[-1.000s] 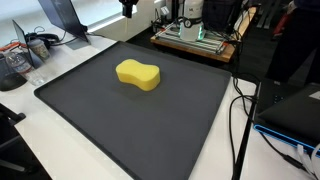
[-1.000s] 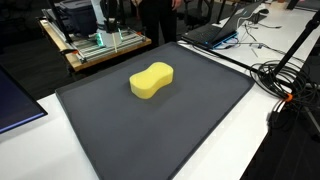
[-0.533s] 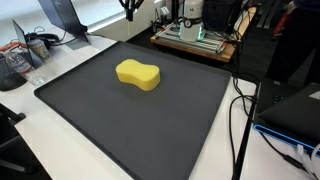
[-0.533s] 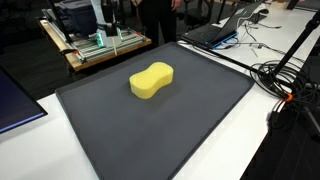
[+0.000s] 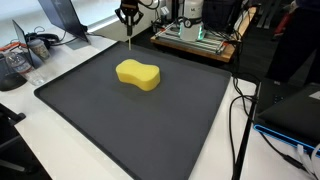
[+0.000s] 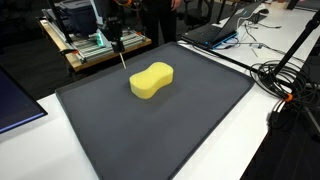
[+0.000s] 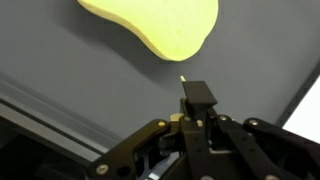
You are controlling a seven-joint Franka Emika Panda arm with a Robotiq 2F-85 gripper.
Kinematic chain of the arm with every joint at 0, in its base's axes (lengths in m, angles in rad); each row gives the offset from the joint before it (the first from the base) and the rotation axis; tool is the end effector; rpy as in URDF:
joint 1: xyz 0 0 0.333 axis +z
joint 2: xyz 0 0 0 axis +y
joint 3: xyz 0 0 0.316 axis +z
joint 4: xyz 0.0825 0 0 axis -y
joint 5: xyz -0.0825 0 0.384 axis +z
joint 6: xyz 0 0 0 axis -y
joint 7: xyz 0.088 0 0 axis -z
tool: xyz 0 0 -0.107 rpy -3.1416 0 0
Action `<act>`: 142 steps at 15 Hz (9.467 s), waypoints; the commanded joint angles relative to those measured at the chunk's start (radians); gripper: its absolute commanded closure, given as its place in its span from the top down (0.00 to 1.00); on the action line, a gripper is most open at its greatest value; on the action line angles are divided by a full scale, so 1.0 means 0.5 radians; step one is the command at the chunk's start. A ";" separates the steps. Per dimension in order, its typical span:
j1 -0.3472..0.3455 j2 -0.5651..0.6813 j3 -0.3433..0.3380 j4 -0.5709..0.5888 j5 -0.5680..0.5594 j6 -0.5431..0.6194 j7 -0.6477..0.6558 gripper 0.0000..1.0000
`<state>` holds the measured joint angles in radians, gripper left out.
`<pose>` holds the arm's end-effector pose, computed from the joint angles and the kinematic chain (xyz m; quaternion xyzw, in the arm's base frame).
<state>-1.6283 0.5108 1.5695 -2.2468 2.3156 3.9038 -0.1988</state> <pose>0.3808 -0.1386 0.3330 -0.3137 0.9394 -0.0710 0.1188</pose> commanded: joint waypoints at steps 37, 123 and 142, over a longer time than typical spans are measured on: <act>0.938 -0.782 0.214 0.037 0.328 0.237 1.399 0.03; 3.900 -0.133 -2.693 0.827 0.285 0.627 1.022 0.03; 4.318 0.064 -3.286 1.038 0.412 0.670 0.655 0.03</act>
<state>0.6460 0.6118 -0.1420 -1.7249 2.5053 4.2152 0.1665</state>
